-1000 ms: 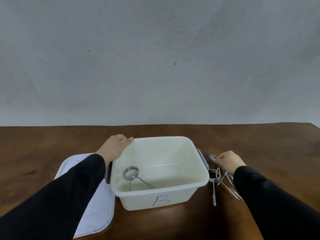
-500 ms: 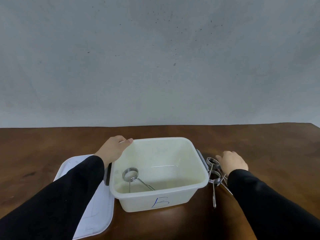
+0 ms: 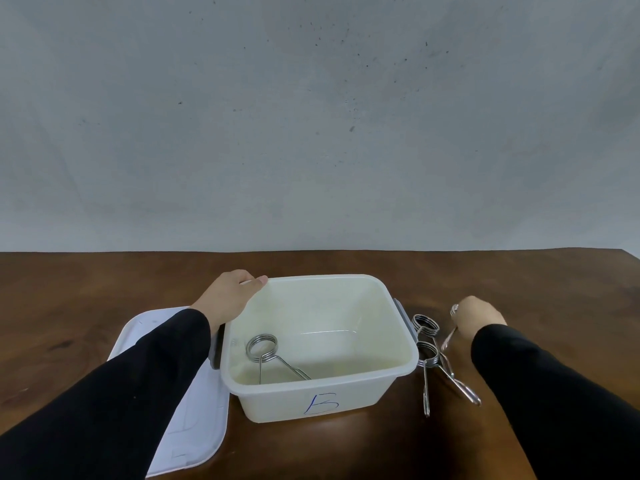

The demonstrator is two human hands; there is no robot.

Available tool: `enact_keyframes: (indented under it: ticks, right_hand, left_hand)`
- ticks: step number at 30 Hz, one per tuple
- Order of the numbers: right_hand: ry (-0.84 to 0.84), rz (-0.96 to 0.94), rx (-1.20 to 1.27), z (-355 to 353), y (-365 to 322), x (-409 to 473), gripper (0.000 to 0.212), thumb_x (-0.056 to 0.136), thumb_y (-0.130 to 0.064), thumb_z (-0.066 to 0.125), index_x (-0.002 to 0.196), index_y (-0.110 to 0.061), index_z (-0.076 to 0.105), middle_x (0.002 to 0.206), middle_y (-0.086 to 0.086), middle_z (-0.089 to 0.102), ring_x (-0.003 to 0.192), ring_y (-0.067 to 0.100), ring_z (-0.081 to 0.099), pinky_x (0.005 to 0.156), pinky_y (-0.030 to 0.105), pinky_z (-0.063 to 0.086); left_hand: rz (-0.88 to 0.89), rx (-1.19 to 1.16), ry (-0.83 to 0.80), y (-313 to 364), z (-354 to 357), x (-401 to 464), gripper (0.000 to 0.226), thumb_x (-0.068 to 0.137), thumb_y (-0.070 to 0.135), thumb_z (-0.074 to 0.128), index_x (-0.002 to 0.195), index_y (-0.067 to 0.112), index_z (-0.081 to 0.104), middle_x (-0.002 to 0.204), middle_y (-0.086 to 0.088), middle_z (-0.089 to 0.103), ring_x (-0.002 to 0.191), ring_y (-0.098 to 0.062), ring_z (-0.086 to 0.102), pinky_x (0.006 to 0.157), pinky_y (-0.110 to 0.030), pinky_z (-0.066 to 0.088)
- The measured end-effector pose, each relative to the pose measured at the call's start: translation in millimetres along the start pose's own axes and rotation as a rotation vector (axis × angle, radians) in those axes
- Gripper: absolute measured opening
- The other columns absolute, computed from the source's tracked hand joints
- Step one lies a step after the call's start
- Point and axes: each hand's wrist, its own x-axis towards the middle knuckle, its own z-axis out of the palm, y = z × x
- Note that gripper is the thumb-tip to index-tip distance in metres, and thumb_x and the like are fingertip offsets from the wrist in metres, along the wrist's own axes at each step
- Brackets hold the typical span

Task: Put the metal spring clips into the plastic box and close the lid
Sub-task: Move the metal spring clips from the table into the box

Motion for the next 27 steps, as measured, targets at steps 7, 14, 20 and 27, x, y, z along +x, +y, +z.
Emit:
enact_keyframes:
  ticks: [7,14,20,27]
  right_hand:
    - [0.097,-0.186,0.158,-68,-37,-16,0.029,0.097,-0.018,0.052,0.087,0.003,0.069,0.082,0.017,0.070,0.074,0.031,0.063,0.070,0.035,0.052]
    - [0.072,-0.743,0.258,-151,-133,-126,0.022,0.091,-0.032,0.067,0.079,-0.015,0.073,0.056,-0.007,0.058,0.047,0.009,0.044,0.049,0.025,0.035]
    - [-0.267,-0.944,0.075,-78,-209,-183,0.021,0.088,-0.029,0.067,0.071,-0.017,0.070,0.070,0.004,0.069,0.056,0.022,0.059,0.054,0.029,0.043]
    - [-0.317,-0.946,-0.117,23,-255,-187,0.026,0.088,-0.025,0.068,0.070,-0.015,0.054,0.067,0.001,0.054,0.058,0.019,0.051,0.058,0.031,0.043]
  left_hand:
    - [-0.004,-0.020,0.001,0,0,0,0.040,0.096,0.049,0.055,0.095,0.009,0.065,0.088,-0.005,0.063,0.071,-0.016,0.051,0.060,-0.029,0.037]
    - [-0.018,-0.056,-0.009,2,-1,-3,0.042,0.097,0.047,0.054,0.103,0.008,0.067,0.102,-0.010,0.068,0.085,-0.020,0.058,0.069,-0.030,0.042]
    - [-0.017,-0.089,-0.004,3,-2,-7,0.042,0.097,0.046,0.056,0.101,0.005,0.067,0.084,-0.003,0.062,0.071,-0.017,0.052,0.060,-0.028,0.038]
    - [-0.008,-0.114,-0.001,1,-3,-6,0.042,0.098,0.042,0.054,0.107,0.003,0.067,0.105,-0.009,0.067,0.091,-0.020,0.059,0.066,-0.023,0.040]
